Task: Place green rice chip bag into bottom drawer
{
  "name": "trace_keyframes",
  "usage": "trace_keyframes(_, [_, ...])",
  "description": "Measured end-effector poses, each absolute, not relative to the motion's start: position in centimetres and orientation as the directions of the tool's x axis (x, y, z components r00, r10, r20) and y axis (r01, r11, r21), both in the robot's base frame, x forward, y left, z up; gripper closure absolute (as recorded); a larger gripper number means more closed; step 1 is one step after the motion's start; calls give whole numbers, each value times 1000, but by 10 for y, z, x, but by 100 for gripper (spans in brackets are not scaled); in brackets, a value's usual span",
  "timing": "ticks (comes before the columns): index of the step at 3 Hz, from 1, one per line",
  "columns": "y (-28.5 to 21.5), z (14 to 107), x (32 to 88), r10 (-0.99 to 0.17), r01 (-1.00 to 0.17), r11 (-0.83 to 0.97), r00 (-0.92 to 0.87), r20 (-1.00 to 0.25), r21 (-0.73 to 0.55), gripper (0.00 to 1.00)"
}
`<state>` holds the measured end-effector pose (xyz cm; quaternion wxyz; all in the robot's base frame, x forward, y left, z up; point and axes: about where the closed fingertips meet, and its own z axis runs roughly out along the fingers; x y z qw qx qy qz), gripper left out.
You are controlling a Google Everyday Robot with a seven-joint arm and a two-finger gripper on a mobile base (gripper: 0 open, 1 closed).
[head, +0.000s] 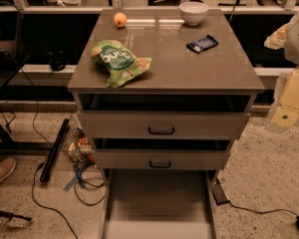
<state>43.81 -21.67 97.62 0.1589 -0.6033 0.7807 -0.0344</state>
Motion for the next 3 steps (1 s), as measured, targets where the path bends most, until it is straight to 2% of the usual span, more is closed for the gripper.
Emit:
trace_keyframes(1, [-217,976,438,-953,-931,270,-221,-207,-246,0])
trace_keyframes(2, [-204,977,465,-927,-916,323,-256,-272,-239,0])
trace_keyframes(3, [-161,974,543,-848,-877,441,-336,-409,-194,0])
